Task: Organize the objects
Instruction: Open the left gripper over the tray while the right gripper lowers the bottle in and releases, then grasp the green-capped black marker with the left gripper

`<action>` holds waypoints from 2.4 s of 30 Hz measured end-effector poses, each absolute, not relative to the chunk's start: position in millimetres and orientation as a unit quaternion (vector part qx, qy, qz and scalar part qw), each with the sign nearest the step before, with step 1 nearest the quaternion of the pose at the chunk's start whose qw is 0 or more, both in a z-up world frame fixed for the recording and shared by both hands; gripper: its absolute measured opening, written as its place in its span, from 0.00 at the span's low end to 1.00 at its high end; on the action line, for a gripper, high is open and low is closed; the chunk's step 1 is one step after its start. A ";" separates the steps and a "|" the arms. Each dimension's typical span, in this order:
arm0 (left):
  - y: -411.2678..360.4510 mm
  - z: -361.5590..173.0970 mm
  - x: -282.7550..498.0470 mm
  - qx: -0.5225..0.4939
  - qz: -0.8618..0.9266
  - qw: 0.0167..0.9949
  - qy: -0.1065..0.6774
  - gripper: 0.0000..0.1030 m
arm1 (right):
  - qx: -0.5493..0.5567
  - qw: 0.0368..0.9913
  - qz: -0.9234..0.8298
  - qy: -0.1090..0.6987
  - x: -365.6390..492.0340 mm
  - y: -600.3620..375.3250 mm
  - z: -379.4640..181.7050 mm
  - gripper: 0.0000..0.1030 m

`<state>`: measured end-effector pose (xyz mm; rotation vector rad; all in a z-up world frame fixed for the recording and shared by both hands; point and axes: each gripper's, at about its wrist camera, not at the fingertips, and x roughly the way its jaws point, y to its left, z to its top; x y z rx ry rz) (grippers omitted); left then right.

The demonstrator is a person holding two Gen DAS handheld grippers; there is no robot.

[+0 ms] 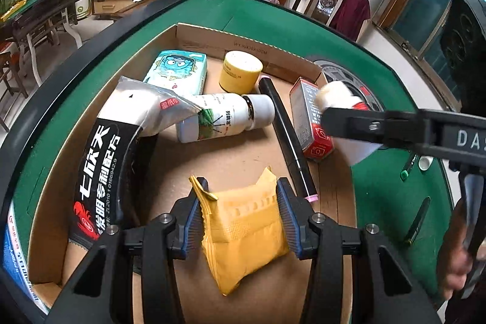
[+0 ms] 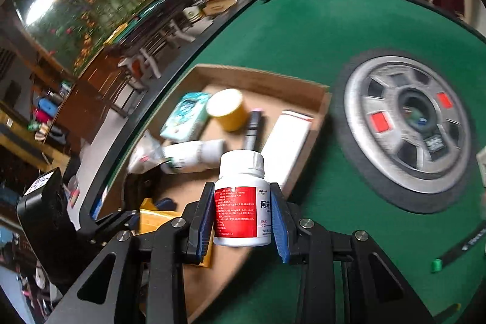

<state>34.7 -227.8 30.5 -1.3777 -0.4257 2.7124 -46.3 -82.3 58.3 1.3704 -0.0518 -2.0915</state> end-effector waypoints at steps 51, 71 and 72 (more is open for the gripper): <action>-261.2 51.3 72.3 -0.456 0.855 0.089 -0.230 0.83 | 0.420 0.134 -0.893 -0.096 4.8 103.7 83.0 0.89; -99.0 112.3 60.1 -0.387 0.910 0.148 0.008 0.84 | 0.362 -0.051 -0.918 -0.155 -1.1 227.1 64.2 0.89; -81.7 111.7 55.9 -0.383 0.909 0.161 0.023 0.84 | 0.360 -0.060 -0.918 -0.158 -1.5 235.2 61.0 0.89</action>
